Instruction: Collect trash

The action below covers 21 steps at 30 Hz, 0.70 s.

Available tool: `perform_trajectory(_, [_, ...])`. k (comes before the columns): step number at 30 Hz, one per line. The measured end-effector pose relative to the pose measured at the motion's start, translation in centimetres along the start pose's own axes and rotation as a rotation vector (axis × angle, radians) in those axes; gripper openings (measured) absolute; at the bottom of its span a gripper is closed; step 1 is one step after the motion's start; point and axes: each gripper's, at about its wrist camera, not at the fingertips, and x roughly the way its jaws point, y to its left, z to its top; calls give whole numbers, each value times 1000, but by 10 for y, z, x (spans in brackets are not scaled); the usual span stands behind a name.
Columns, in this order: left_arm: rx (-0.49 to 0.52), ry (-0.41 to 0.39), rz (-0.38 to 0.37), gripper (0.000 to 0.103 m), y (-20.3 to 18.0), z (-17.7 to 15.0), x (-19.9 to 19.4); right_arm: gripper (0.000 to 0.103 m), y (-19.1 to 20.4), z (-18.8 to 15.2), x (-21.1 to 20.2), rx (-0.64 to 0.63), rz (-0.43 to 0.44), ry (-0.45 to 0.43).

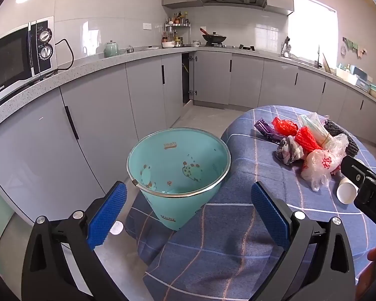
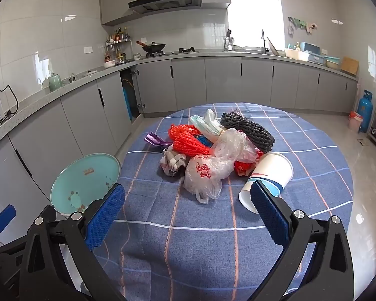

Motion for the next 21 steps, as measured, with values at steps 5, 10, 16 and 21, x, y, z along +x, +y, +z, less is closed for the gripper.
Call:
perform_trajectory(5, [-9,4,1,97,1,1,0,99,0,0,0,-1,-1,0])
perform_trajectory(10, [-10,3,1,97,1,2,0,99,0,0,-1,0,-3,-3])
perform_trajectory(16, [-10,3,-1,97,2,2,0,99,0,-1,-1,2,1,1])
perform_trajectory(21, [-10,3,-1,97,2,2,-1,99,0,-1,-2,2,1,2])
